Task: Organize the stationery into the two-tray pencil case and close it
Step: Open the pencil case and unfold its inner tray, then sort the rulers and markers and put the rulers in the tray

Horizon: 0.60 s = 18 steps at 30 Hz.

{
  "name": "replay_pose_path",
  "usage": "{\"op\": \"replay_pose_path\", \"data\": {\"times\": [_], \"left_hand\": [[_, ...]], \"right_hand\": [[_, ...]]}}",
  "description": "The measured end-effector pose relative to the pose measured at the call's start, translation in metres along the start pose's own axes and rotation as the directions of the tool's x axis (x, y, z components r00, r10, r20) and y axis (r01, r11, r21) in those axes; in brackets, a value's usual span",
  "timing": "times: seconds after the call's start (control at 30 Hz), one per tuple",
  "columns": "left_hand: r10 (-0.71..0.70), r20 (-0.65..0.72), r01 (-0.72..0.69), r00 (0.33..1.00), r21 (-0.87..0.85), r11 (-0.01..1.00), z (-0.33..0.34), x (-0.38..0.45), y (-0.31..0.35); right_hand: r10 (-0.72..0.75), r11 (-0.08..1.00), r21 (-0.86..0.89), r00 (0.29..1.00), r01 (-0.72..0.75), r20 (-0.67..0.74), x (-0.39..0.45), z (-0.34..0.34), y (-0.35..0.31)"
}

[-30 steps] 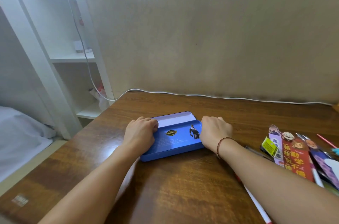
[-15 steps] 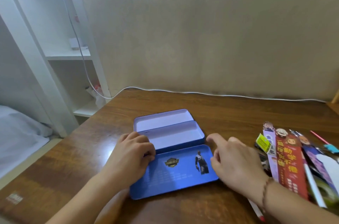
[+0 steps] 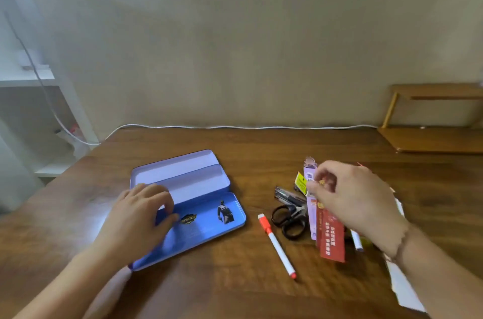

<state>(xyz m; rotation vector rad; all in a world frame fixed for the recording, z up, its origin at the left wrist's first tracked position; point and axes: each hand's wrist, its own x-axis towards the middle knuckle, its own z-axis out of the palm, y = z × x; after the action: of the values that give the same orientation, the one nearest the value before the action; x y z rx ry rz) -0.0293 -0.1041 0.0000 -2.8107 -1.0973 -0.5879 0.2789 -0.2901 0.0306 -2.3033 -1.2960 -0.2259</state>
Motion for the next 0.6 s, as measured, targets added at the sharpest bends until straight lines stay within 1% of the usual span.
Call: {"op": "replay_pose_path", "data": {"times": [0.07,0.17,0.23,0.27,0.3,0.37,0.43,0.47,0.6], "left_hand": [[0.041,-0.035,-0.045,0.999,-0.111,0.993,-0.009,0.008,0.032],[0.101,-0.061,-0.115,0.993,-0.282,0.952,-0.017,0.023,0.106],[0.162,-0.077,-0.18,0.984,-0.381,0.907,-0.014,0.03,0.162],[0.205,-0.087,-0.223,0.975,-0.396,0.891,-0.008,0.032,0.187],[0.254,-0.107,-0.276,0.961,-0.378,0.884,-0.001,0.033,0.21],[0.335,-0.135,-0.361,0.932,-0.313,0.878,0.015,0.033,0.246],[0.368,-0.125,-0.388,0.921,-0.284,0.877,0.029,0.03,0.26],[0.372,-0.136,-0.396,0.918,-0.302,0.867,0.033,0.029,0.26],[0.354,-0.177,-0.395,0.919,-0.45,0.801,0.042,0.026,0.246]], "right_hand": [[0.181,0.978,-0.117,0.98,-0.171,0.081,-0.002,-0.03,0.039],[0.333,0.935,-0.186,0.926,-0.3,0.18,-0.004,-0.047,0.076],[0.408,0.899,-0.293,0.866,-0.325,0.29,-0.009,-0.045,0.081],[0.44,0.878,-0.36,0.83,-0.316,0.344,-0.011,-0.042,0.079],[0.461,0.859,-0.418,0.803,-0.296,0.378,-0.013,-0.04,0.076],[0.458,0.844,-0.474,0.796,-0.251,0.395,-0.014,-0.038,0.074],[0.424,0.868,-0.436,0.81,-0.237,0.404,-0.015,-0.034,0.077],[0.415,0.884,-0.394,0.808,-0.25,0.418,-0.015,-0.033,0.079],[0.403,0.915,-0.21,0.788,-0.344,0.465,-0.015,-0.028,0.085]]}}
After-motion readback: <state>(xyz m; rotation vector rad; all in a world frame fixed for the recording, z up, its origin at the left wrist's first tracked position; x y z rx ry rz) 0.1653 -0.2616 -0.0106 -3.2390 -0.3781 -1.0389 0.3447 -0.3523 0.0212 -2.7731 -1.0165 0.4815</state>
